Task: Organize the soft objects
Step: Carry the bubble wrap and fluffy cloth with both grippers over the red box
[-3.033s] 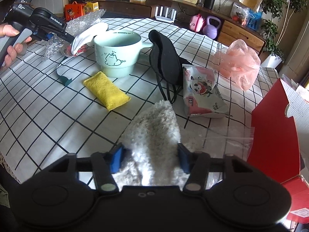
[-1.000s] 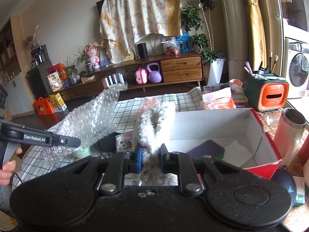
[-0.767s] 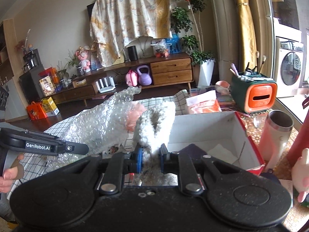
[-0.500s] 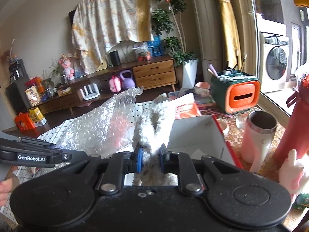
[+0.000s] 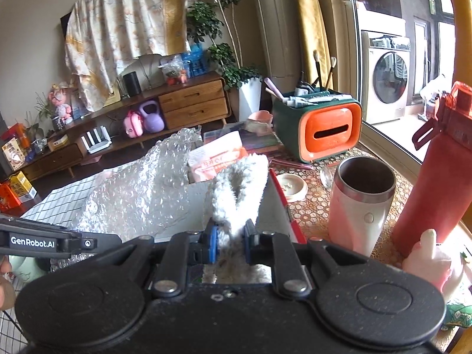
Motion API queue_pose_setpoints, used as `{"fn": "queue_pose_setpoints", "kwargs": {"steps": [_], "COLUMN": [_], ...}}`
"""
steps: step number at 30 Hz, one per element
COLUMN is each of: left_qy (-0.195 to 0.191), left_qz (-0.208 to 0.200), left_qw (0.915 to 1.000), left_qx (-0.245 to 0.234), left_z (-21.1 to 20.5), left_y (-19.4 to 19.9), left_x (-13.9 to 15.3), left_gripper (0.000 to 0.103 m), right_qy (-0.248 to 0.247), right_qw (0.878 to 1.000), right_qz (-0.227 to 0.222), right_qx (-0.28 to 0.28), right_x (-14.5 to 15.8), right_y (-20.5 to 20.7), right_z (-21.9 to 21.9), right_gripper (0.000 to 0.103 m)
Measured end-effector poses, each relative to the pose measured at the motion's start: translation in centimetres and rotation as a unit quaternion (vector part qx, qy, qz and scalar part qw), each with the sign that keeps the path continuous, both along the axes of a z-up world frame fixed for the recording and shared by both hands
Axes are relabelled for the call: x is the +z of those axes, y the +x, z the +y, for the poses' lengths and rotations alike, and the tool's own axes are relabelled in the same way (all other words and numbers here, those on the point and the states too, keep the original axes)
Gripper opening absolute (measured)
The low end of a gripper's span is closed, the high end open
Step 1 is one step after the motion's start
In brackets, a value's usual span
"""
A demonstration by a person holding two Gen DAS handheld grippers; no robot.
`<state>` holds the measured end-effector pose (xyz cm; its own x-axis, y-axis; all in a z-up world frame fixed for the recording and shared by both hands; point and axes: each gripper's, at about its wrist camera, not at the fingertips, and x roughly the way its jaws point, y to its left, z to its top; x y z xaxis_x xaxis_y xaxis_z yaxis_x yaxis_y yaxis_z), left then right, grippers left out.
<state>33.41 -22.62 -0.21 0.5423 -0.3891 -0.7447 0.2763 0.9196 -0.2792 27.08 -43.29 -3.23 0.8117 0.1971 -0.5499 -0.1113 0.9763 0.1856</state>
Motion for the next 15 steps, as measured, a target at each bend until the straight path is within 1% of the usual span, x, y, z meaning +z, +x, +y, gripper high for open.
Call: {"fn": "queue_pose_setpoints", "kwargs": {"steps": [5, 9, 12, 15], "left_qy": [0.011, 0.015, 0.022, 0.033], "left_qz": [0.012, 0.031, 0.044, 0.048], "left_qw": [0.9999, 0.9993, 0.9987, 0.9983], "left_qx": [0.006, 0.012, 0.011, 0.009], "left_z": [-1.0, -1.3, -1.4, -1.7], "left_y": [2.4, 4.0, 4.6, 4.9], "left_x": [-1.9, -3.9, -5.2, -6.2], "left_gripper": [0.018, 0.018, 0.018, 0.018], "right_qy": [0.005, -0.004, -0.003, -0.002], "right_qw": [1.0, 0.999, 0.999, 0.998], "right_qz": [0.021, 0.04, 0.053, 0.064], "right_qx": [-0.011, -0.011, -0.01, -0.007], "right_x": [-1.8, -3.7, -5.0, -6.0], "right_y": [2.3, 3.6, 4.2, 4.6], "right_z": [-0.4, -0.1, 0.1, 0.2], "right_gripper": [0.017, 0.017, 0.017, 0.017]}}
